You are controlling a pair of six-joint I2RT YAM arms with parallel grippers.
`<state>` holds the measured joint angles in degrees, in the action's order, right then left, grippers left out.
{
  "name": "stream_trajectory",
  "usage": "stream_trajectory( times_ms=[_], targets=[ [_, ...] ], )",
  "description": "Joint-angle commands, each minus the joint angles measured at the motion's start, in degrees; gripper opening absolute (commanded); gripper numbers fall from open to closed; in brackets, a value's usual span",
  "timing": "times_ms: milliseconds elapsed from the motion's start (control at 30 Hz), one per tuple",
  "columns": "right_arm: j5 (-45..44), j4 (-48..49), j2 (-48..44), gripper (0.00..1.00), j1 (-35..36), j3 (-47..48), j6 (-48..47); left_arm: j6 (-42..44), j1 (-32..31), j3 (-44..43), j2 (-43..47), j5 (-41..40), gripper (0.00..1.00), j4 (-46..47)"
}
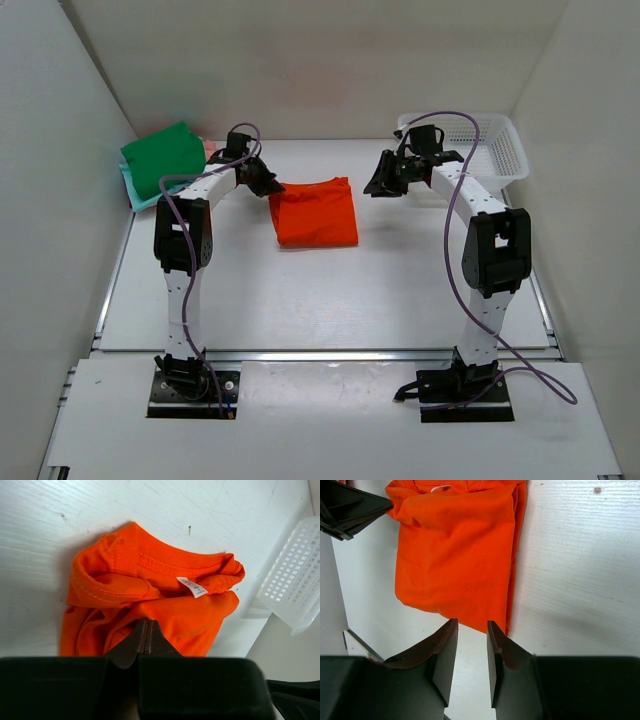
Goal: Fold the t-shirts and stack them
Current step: Fold the long partially folded tshirt into a neat square
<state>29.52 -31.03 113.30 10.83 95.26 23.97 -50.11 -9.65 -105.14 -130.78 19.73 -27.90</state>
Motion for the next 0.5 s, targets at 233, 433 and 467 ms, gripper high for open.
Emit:
stream_trajectory(
  times_ms=[233, 433, 467],
  targets=[
    [1.25, 1.5, -0.18, 0.28, -0.11, 0.36, -0.67, -2.01, 2.35, 4.32, 6.32, -2.15, 0.0, 4.87],
    [0.2, 2.2, 0.52, 0.27, 0.59, -0.43, -1.55, -3.5, 3.32, 5.83, 6.94, -1.18, 0.0, 7.68],
    [-0.68, 4.03, 0.96, 0.28, 0.86, -0.69, -2.6, -3.33, 3.32, 5.39, 6.68, -1.09, 0.0, 7.25]
  ],
)
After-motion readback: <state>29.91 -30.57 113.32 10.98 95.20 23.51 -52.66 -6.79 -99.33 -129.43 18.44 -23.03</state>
